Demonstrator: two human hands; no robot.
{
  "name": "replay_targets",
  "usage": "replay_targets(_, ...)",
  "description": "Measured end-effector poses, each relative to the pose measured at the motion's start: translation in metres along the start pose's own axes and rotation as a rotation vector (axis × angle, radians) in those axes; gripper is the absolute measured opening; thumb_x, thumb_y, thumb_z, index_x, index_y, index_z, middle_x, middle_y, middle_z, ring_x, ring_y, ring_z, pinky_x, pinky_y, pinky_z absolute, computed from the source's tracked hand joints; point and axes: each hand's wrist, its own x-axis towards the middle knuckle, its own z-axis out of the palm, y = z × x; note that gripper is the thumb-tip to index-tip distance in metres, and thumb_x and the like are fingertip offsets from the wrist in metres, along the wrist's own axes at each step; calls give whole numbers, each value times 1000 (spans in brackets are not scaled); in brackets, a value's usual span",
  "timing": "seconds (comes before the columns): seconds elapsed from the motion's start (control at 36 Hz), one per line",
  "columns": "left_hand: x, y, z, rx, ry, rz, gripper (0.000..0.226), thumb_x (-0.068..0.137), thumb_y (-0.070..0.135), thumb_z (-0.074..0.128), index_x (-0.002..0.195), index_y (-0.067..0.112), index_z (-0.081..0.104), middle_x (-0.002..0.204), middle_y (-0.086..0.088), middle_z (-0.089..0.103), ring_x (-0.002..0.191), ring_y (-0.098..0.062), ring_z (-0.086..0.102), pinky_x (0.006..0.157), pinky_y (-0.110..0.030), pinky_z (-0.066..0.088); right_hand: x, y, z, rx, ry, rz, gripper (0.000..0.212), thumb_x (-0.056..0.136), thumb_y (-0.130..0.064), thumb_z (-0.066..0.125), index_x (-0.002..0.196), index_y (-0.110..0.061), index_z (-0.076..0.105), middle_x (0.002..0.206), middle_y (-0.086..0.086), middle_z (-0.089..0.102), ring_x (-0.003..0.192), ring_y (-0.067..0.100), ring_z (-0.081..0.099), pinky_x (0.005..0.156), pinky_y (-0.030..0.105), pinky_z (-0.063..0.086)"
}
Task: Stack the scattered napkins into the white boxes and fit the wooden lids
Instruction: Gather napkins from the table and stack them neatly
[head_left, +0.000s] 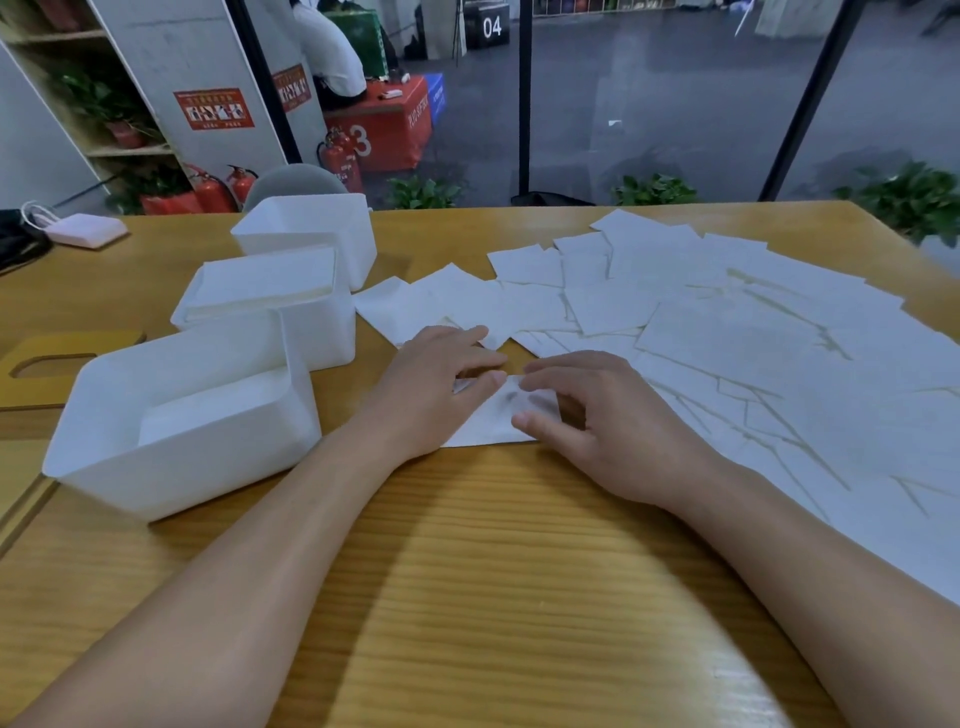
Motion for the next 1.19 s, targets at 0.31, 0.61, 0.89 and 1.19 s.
replay_targets(0.31, 1, 3, 0, 89, 37, 49, 27, 112, 43, 52, 118, 24, 71, 117, 13, 72, 122, -16, 55, 102, -39, 47, 1, -1, 2, 0, -31, 19, 44, 100, -57, 68, 129, -25, 75, 136, -15, 69, 125, -2, 55, 110, 23, 42)
replay_targets(0.61, -6, 7, -2, 54, -59, -75, 53, 108, 63, 49, 156, 42, 56, 172, 14, 36, 159, -12, 21, 128, -39, 22, 1, -2, -2, 18, -35, 160, 63, 100, -67, 59, 153, -34, 55, 149, -19, 60, 139, 0, 49, 115, 28, 41)
replay_targets(0.89, -4, 8, -5, 158, 1, -14, 56, 110, 54, 50, 157, 24, 56, 164, 12, 51, 150, -10, 37, 123, -34, 32, 0, -2, -1, 40, -42, 149, 63, 100, -63, 62, 155, -32, 53, 147, -18, 61, 137, 2, 51, 114, 28, 41)
replay_targets(1.19, -29, 39, -6, -177, 59, 307, 25, 104, 37, 74, 128, 32, 78, 126, 27, 72, 122, -14, 61, 103, -36, 51, 2, -6, -7, 351, 65, 280, 48, 106, -65, 47, 146, -41, 61, 107, -21, 72, 102, -2, 65, 87, 21, 44)
